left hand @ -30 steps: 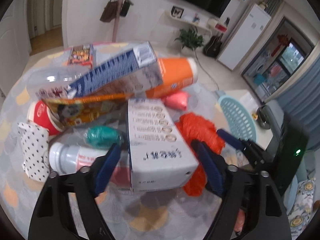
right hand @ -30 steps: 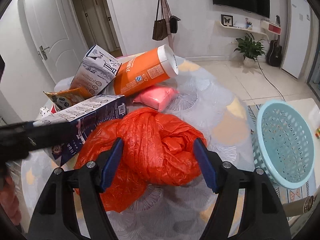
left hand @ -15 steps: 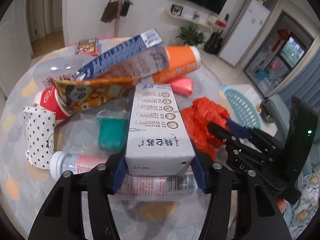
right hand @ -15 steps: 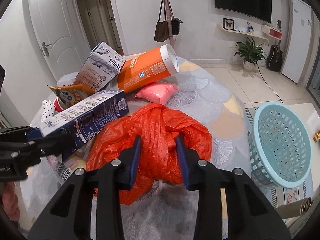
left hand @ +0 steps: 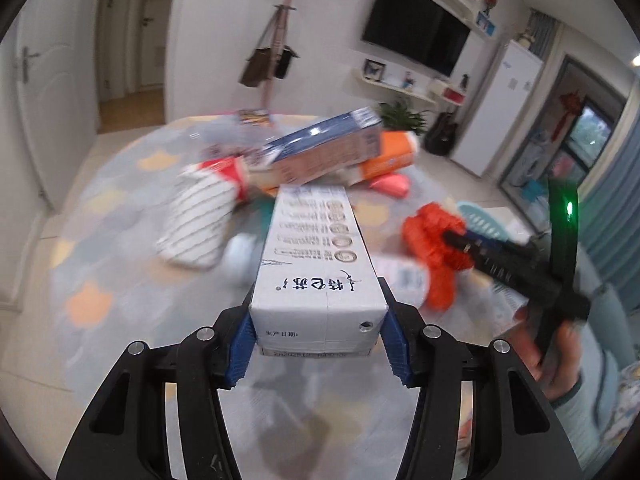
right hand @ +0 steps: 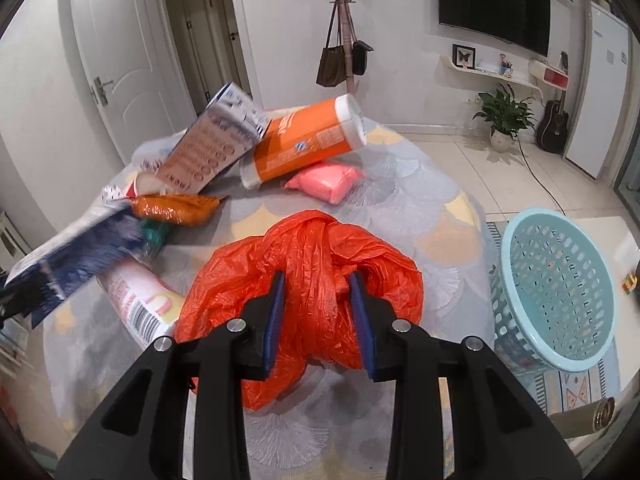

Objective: Collect trash
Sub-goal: 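Lift the bag with the right tool while the left tool lifts the carton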

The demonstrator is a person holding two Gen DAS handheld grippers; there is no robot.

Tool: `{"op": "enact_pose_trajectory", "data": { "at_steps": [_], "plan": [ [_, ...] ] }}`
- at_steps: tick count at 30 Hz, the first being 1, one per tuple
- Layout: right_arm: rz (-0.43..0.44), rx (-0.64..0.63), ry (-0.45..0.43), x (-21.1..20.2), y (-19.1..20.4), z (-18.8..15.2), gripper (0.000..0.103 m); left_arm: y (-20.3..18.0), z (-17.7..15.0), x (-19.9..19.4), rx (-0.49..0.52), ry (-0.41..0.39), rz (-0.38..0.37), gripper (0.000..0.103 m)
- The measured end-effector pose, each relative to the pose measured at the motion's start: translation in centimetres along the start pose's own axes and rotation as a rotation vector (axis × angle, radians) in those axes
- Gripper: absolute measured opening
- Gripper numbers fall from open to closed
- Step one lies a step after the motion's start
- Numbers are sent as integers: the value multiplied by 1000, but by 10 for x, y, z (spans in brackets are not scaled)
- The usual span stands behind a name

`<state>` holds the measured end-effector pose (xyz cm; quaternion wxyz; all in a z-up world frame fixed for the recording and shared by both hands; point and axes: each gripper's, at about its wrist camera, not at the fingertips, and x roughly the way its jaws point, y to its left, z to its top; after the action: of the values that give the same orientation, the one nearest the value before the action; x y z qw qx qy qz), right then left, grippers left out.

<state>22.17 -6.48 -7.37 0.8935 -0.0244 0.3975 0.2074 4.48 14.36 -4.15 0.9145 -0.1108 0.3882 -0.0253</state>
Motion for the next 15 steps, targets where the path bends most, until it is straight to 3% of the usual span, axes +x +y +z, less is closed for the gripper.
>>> {"op": "enact_pose_trajectory", "data": {
  "at_steps": [5,8,9,12,13,15],
  "plan": [
    [-3,-10,11,7,8,-4,32,11,-21,3,2,48,-7,56],
    [-3,-14,16,6,10,-4,33,18,-22,14,-30,62,-20,75],
    [-1,-13,19,6,10,-4,35,21,-21,19,-50,67,-28,75],
    [-7,-14,17,3,10,-5,46,27,-21,34,-93,74,-16,75],
    [-11,-16,10,0,9,-5,54,28,-21,35,-101,68,-14,73],
    [-9,-17,-14,-8,9,-4,65,25,-19,36,-97,49,12,66]
  ]
}}
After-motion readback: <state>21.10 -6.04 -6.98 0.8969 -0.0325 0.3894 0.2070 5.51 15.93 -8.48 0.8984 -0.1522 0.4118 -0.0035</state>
